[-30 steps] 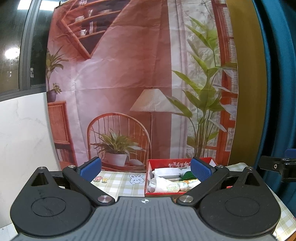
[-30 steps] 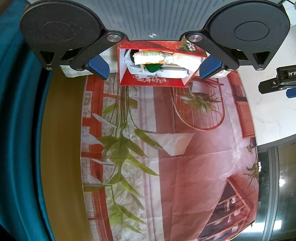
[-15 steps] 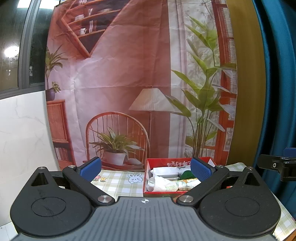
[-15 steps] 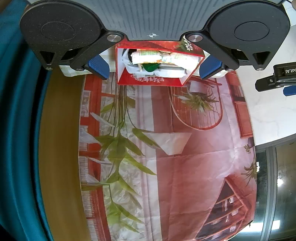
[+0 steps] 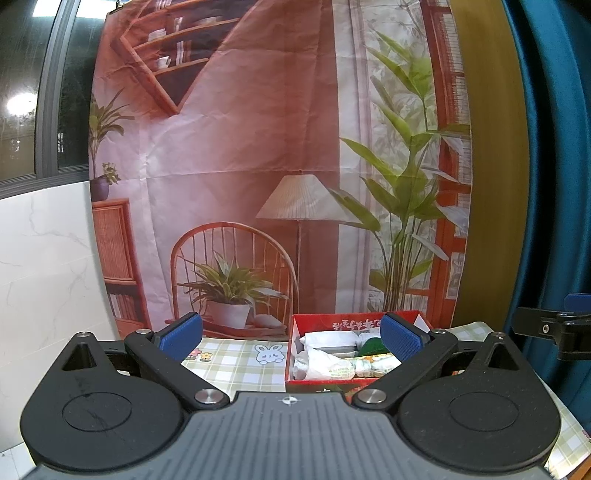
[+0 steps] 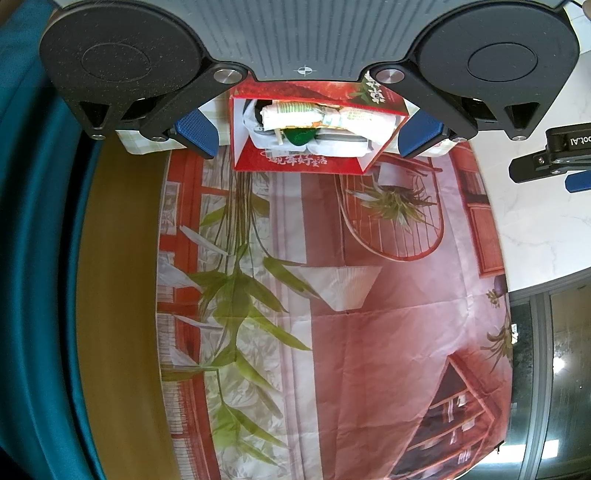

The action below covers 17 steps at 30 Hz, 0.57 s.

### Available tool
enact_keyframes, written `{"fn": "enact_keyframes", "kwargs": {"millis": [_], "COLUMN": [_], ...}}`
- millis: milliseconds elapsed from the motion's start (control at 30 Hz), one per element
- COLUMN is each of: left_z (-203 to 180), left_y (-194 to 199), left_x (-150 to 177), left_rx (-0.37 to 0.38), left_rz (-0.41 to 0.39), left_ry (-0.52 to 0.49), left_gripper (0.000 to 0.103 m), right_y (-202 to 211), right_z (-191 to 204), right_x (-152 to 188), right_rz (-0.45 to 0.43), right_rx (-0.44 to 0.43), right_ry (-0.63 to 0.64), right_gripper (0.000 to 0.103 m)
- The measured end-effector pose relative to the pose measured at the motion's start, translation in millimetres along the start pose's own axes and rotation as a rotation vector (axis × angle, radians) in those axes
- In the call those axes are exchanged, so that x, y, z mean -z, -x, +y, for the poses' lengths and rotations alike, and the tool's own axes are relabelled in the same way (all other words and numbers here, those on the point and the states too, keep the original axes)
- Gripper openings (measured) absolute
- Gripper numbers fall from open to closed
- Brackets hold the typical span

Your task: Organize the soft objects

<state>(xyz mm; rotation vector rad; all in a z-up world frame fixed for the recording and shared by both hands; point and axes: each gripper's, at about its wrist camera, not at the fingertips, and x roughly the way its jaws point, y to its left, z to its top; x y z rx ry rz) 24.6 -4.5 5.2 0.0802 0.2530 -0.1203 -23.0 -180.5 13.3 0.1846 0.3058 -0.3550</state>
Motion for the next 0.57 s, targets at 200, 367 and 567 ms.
{"fn": "enact_keyframes", "kwargs": {"millis": [200, 367, 567], "left_z": [0.3, 1.1, 1.1], "left_y": [-0.8, -0.6, -1.0], "left_x": [0.0, 1.0, 1.7], "left_rx": [0.003, 0.008, 0.011], "left_rz": [0.005, 0.006, 0.007], "left_ry": [0.002, 0.002, 0.004], "left_gripper": [0.103, 0.103, 0.103], "right_y": [-1.6, -1.7, -4.1], "right_z": [-2.2, -2.4, -3.5], "right_x": [1.9, 2.1, 5.8], "right_rz": [0.003, 0.004, 0.008], "right_rx": [0.002, 0.002, 0.001], "right_ry": [-0.007, -0.007, -0.009], "right_gripper": [0.103, 0.103, 0.103]}}
